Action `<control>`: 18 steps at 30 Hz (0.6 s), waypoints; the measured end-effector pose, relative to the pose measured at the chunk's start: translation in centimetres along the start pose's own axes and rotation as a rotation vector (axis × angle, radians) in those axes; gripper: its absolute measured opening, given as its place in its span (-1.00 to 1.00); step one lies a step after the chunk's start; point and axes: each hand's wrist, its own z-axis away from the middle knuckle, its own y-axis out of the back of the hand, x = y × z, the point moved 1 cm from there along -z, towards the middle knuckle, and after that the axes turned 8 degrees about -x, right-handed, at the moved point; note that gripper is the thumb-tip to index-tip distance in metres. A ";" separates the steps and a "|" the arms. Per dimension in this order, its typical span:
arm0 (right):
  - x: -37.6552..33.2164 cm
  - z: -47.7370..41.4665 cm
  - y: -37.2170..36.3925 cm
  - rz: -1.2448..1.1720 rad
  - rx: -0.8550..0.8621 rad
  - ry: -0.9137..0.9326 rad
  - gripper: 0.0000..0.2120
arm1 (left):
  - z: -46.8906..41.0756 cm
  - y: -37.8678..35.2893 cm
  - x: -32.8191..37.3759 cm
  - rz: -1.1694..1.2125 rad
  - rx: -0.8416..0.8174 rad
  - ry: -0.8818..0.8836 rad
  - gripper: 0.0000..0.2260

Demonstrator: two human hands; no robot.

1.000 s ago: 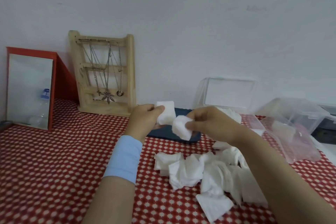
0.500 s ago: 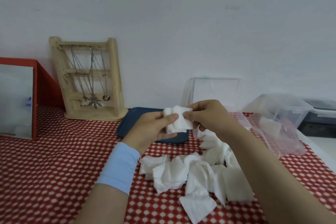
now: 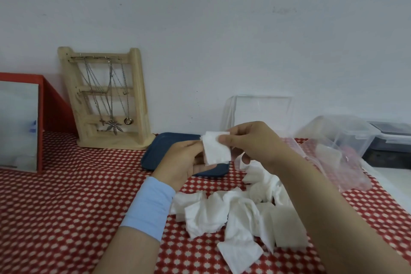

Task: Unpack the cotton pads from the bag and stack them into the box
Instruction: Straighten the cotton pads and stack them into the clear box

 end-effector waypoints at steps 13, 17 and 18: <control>0.7 -0.8 -0.5 0.258 0.164 0.020 -0.91 | 0.0 -0.6 0.2 0.068 -0.015 0.034 -0.78; 0.8 -0.7 -0.4 0.300 0.151 0.046 -0.88 | 0.4 -0.9 0.4 0.028 -0.053 0.035 -0.75; 0.8 -0.7 -0.4 0.307 0.139 0.048 -0.88 | 0.4 -1.0 0.4 0.029 -0.059 0.039 -0.74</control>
